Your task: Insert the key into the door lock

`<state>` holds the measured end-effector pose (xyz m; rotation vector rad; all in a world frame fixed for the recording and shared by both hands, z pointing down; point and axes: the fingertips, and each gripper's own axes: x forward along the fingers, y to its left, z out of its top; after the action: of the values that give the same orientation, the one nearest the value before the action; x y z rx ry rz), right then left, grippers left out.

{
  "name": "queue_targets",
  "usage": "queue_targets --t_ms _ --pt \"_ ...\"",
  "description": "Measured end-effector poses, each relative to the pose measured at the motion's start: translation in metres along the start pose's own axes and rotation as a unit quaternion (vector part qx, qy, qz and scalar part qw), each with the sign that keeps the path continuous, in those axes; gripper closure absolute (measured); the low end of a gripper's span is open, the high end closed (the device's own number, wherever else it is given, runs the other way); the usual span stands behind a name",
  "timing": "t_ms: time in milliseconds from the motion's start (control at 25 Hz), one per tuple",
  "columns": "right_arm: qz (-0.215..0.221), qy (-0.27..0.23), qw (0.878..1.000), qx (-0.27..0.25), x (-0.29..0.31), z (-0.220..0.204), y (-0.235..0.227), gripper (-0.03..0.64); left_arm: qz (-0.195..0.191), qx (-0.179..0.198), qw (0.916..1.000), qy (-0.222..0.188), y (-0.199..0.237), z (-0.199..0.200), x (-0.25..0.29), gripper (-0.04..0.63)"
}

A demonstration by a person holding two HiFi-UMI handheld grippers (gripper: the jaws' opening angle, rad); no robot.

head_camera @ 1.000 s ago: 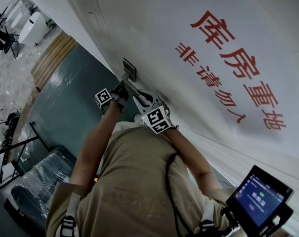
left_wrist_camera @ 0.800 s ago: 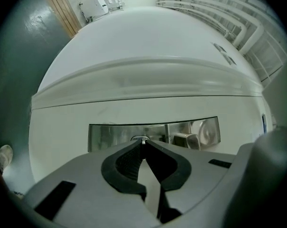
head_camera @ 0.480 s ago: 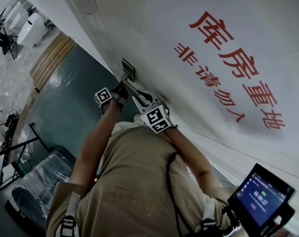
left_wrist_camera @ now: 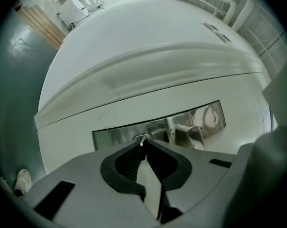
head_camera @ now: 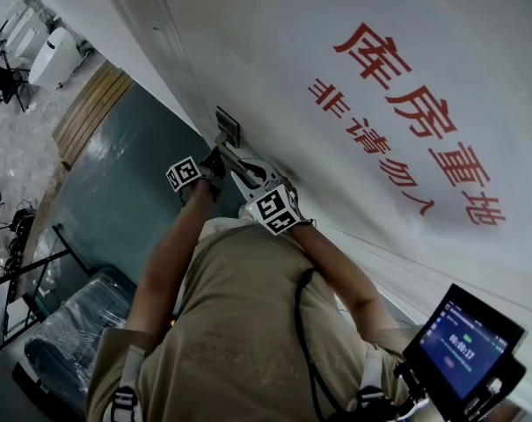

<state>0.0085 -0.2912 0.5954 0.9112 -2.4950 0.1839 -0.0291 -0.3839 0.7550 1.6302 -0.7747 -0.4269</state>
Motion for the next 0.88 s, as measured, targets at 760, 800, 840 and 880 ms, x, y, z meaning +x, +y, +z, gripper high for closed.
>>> queue_targets --t_ms 760,800,840,880 --pt "-0.014 0.002 1.000 0.002 -0.0033 -0.0032 -0.0055 0.529 0.028 0.098 0.9945 0.026 -0.0011 -0.0003 0.0008 0.546" --pt "-0.014 0.002 1.000 0.001 -0.0036 -0.0033 -0.0053 0.529 0.031 0.102 0.9939 0.027 -0.0011 -0.0002 0.0009 0.545" --pt "-0.014 0.001 1.000 0.001 -0.0038 -0.0033 -0.0050 0.529 0.033 0.106 0.9934 0.028 -0.0012 0.0000 0.0009 0.545" --pt "-0.014 0.001 1.000 0.000 -0.0040 -0.0033 -0.0046 0.529 0.034 0.109 0.9930 0.029 -0.0011 0.0002 0.0008 0.545"
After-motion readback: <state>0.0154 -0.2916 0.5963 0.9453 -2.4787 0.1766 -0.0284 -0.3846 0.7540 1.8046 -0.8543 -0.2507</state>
